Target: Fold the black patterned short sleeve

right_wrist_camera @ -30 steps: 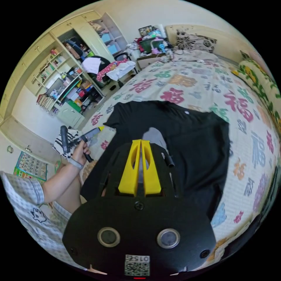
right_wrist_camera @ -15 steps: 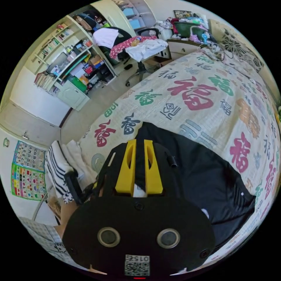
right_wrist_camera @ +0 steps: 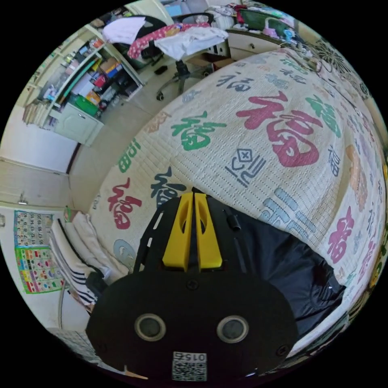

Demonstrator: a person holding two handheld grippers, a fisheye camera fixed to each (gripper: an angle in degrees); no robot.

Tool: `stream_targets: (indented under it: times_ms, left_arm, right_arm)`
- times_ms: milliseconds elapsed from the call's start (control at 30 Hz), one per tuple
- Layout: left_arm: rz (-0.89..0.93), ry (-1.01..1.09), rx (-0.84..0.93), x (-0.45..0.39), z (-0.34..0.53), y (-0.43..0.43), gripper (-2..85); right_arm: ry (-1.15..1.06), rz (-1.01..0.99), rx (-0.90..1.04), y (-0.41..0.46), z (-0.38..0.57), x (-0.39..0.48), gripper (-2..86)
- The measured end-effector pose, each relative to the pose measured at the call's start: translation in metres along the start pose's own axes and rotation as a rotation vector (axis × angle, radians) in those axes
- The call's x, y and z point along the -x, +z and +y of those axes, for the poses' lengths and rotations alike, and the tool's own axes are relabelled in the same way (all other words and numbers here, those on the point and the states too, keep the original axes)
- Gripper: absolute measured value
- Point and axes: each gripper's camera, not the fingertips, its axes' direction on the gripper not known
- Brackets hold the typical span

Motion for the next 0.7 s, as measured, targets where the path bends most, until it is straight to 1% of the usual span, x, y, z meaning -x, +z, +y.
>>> stream_targets:
  times_ms: [67,100,200,267,333,400,467,500,567,600,667,700]
  left_arm:
    - [-0.012,0.027,0.005,-0.017,0.002,0.000,-0.4]
    - [-0.003,0.050,0.001,-0.024,0.003,-0.002,-0.4]
    - [0.010,0.181,-0.032,-0.073,0.010,-0.016,-0.3]
    - [-0.015,0.331,-0.039,-0.126,0.027,-0.019,-0.3]
    - [-0.001,0.428,-0.012,-0.162,0.047,-0.011,-0.2]
    - [-0.004,0.520,0.042,-0.194,0.073,0.005,-0.1]
    - [-0.030,0.626,0.132,-0.226,0.115,0.037,0.2]
    - [-0.037,0.647,0.161,-0.232,0.126,0.046,0.3]
    - [-0.068,0.715,0.290,-0.249,0.168,0.086,0.7]
    - [-0.078,0.724,0.323,-0.251,0.178,0.095,0.9]
    - [-0.096,0.730,0.444,-0.255,0.208,0.128,1.9]
    - [-0.093,0.729,0.466,-0.255,0.214,0.134,2.3]
  right_arm:
    - [0.015,-0.100,-0.073,-0.031,0.012,-0.025,-0.7]
    - [0.016,-0.115,-0.091,-0.040,0.016,-0.032,-0.7]
    - [0.031,-0.206,-0.191,-0.090,0.048,-0.076,-0.6]
    - [0.063,-0.294,-0.284,-0.129,0.089,-0.118,-0.5]
    - [0.105,-0.305,-0.336,-0.153,0.124,-0.152,-0.5]
    - [0.164,-0.316,-0.367,-0.169,0.163,-0.186,-0.4]
    - [0.261,-0.305,-0.397,-0.179,0.213,-0.229,-0.4]
    - [0.288,-0.295,-0.397,-0.180,0.225,-0.239,-0.4]
    - [0.400,-0.278,-0.371,-0.176,0.266,-0.275,-0.3]
    - [0.423,-0.277,-0.361,-0.174,0.274,-0.283,-0.3]
    - [0.501,-0.268,-0.333,-0.171,0.304,-0.307,-0.4]
    - [0.507,-0.269,-0.327,-0.171,0.310,-0.311,-0.4]
